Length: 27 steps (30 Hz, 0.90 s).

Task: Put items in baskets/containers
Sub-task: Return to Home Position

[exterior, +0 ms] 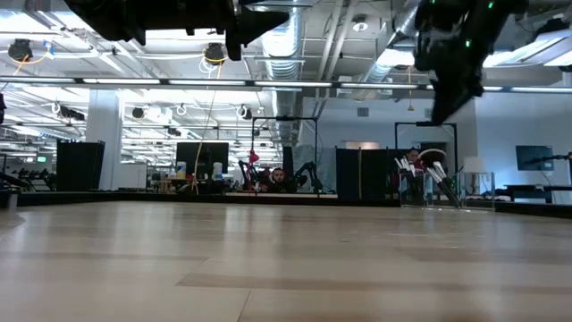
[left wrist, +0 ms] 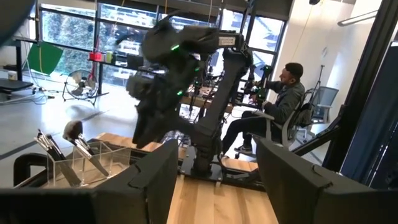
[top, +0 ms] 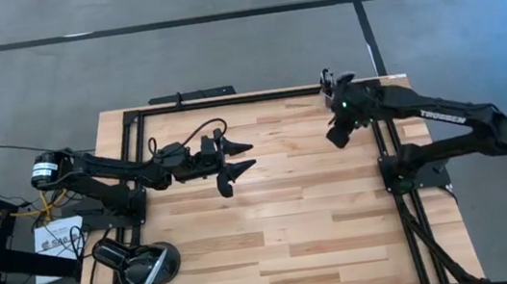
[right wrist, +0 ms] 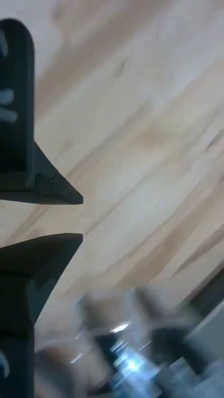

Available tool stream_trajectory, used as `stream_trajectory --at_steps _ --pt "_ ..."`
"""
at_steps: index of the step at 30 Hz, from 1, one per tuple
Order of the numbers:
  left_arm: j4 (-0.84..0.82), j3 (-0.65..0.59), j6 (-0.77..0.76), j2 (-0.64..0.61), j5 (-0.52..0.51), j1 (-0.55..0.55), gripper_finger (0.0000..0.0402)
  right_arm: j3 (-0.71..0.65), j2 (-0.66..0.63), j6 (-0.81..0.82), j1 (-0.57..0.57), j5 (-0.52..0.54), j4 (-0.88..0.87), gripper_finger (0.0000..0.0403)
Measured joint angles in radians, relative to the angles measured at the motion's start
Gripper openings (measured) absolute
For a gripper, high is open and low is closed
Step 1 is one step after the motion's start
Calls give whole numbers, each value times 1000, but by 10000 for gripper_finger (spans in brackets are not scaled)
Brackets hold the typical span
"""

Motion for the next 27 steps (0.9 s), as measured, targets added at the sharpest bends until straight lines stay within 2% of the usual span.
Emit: stream_trajectory --at_steps 6,9,12,19,27 --pt "-21 0 4 0 0 0 213 0 -48 41 274 6 172 77" --pt "-41 0 22 -3 0 0 213 0 -62 40 407 43 276 77" --pt "-90 0 22 -22 1 6 213 0 -71 39 503 58 364 77" --pt "-184 0 22 -106 20 -2 213 0 -51 35 635 58 446 77" --pt "-179 0 16 -109 34 -19 213 0 9 -59 682 120 558 77"
